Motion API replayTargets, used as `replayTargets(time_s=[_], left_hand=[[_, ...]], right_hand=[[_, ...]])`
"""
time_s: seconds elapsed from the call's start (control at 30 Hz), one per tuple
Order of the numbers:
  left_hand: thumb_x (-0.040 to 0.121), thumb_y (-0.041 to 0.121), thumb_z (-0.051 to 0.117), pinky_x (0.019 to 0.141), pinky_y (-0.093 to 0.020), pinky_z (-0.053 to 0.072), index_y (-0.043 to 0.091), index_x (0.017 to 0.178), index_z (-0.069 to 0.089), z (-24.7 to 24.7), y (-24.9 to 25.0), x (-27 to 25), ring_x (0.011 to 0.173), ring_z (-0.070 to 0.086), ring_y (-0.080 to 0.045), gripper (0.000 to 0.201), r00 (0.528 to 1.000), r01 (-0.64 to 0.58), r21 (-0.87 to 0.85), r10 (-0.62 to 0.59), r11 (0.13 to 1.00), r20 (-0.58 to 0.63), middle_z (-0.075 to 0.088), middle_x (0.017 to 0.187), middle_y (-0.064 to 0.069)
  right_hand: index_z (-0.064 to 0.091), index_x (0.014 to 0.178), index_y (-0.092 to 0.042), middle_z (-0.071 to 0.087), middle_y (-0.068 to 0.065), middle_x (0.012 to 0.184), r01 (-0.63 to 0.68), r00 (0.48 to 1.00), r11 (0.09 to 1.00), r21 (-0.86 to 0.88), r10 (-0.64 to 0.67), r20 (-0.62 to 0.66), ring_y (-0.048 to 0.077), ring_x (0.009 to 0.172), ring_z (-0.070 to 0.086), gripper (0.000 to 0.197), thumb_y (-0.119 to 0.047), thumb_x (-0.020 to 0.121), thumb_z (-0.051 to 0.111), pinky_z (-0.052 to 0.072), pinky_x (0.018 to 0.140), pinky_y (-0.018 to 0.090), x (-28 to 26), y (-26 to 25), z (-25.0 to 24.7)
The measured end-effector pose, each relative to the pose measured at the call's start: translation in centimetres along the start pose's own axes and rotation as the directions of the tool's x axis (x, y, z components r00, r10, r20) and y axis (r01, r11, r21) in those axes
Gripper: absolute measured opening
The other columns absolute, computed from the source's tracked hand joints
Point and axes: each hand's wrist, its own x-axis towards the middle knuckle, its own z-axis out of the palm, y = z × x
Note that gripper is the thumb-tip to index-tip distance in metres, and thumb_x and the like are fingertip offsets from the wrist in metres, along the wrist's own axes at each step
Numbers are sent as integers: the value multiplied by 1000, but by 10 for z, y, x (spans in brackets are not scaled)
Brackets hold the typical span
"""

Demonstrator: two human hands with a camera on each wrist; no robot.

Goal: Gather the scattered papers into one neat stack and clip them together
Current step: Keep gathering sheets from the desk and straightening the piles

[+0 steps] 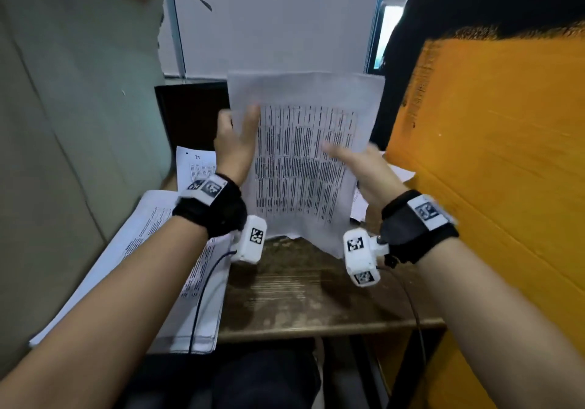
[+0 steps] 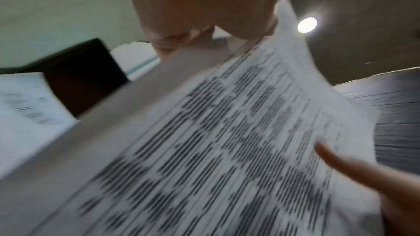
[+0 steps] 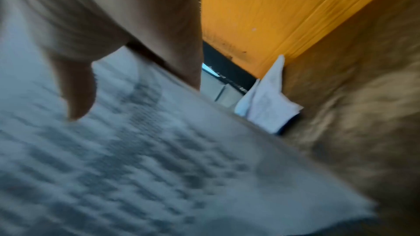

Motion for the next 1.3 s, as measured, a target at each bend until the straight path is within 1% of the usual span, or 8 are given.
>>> replayTargets(time_s=[0.13,0.3,0.5,0.63,0.77,0.87,1.1,1.3], left_hand=[[90,61,42,96,-25,33,18,139,44,-2,-35,-25,120,50,-18,65,929,241,93,-258,966,264,54,131,-3],[92,42,55,81,-15,46,16,118,63,6,-28,-25,101,60,-12,37,988,152,-29,-152,988,13,63,105,4],[79,52,64,59,-22,42,16,99,60,-38,-53,-3,75,60,-14,41,895,300,219,-353,929,273,62,84,2],[76,36,68,57,-30,36,10,68,55,-109,-81,3,57,44,-24,30,871,362,541,-482,759,93,51,60,-7],[75,39,68,82,-33,48,-6,121,51,-154,-102,-15,98,63,-27,66,752,380,743,-652,551,99,59,108,-24],[89,33,61,83,-31,35,13,95,47,-167,-107,-26,100,49,-25,25,732,327,857,-681,398,37,46,105,-11],[89,68,26,107,-37,33,-5,135,45,-176,-112,-30,128,46,-36,88,747,399,776,-664,488,35,49,137,-26],[101,50,19,110,-34,25,9,148,27,-170,-99,-34,138,35,-31,64,727,400,766,-683,503,69,35,150,-18]], right_hand=[[59,126,-9,67,9,123,-190,968,980,-62,198,155,23,114,63,45,-12,83,72,44,105,45,-25,47,7],[64,115,-11,70,8,114,-123,992,987,102,121,21,21,106,67,32,-8,85,71,53,94,33,-24,38,27],[61,113,3,70,13,98,-374,927,917,-142,374,-28,23,83,69,24,3,89,64,58,67,25,-35,62,1],[59,122,5,67,13,116,-457,890,865,-210,443,-111,29,102,65,40,-7,86,71,52,93,41,-41,82,-23],[61,110,8,68,18,107,-537,840,768,-349,524,-141,30,89,64,29,-10,89,68,54,71,35,-49,89,-24],[61,110,3,69,19,104,-551,835,812,-195,538,-115,30,79,64,21,-12,95,59,55,66,31,-50,79,-14],[57,117,13,68,16,89,-540,835,834,-114,548,51,20,62,68,29,-7,95,57,59,63,28,-57,67,62],[54,127,8,62,20,115,-470,801,759,-450,581,143,18,87,50,37,-15,99,48,41,62,21,-69,73,132]])
